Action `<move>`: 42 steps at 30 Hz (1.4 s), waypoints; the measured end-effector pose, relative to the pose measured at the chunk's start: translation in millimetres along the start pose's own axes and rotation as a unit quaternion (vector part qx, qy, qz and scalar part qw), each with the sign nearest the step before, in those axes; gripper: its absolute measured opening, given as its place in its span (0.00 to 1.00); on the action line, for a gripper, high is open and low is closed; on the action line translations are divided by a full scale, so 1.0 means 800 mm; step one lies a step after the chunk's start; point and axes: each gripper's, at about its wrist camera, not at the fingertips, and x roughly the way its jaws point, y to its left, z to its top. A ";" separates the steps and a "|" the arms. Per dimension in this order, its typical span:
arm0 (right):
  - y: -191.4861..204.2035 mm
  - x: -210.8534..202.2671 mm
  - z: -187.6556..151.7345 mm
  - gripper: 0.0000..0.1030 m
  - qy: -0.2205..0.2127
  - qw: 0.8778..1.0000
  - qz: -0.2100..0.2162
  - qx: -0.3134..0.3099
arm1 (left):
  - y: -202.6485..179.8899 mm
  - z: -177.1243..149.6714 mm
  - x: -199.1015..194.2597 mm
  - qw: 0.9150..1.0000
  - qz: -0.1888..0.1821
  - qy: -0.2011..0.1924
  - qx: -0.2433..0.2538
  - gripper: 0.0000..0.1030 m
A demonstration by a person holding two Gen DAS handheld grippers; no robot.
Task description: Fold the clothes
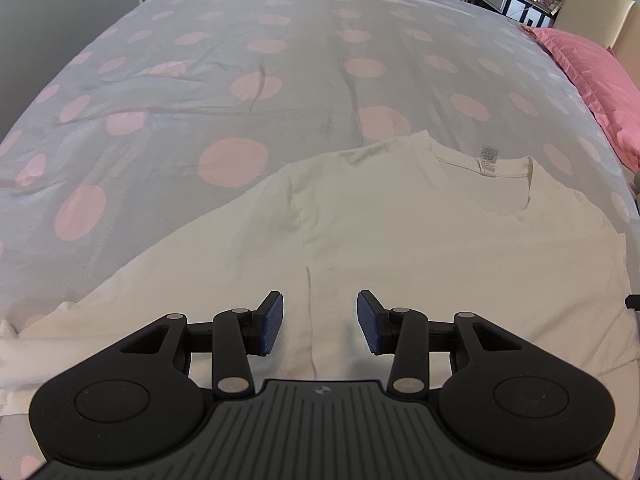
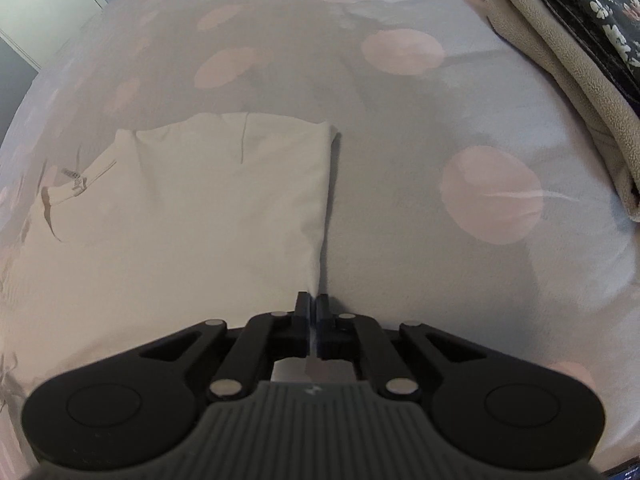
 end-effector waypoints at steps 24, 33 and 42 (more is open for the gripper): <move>-0.034 -0.043 -0.081 0.38 -0.009 0.999 0.041 0.002 | 0.004 -0.049 -0.068 0.999 0.022 -0.010 0.038 0.38; -0.031 -0.034 -0.095 0.00 -0.020 0.999 -0.026 -0.025 | 0.026 -0.075 -0.095 0.999 0.042 -0.019 0.028 0.38; -0.015 -0.066 -0.103 0.08 -0.049 0.998 -0.025 -0.012 | 0.068 -0.112 -0.105 0.999 0.030 -0.016 0.013 0.38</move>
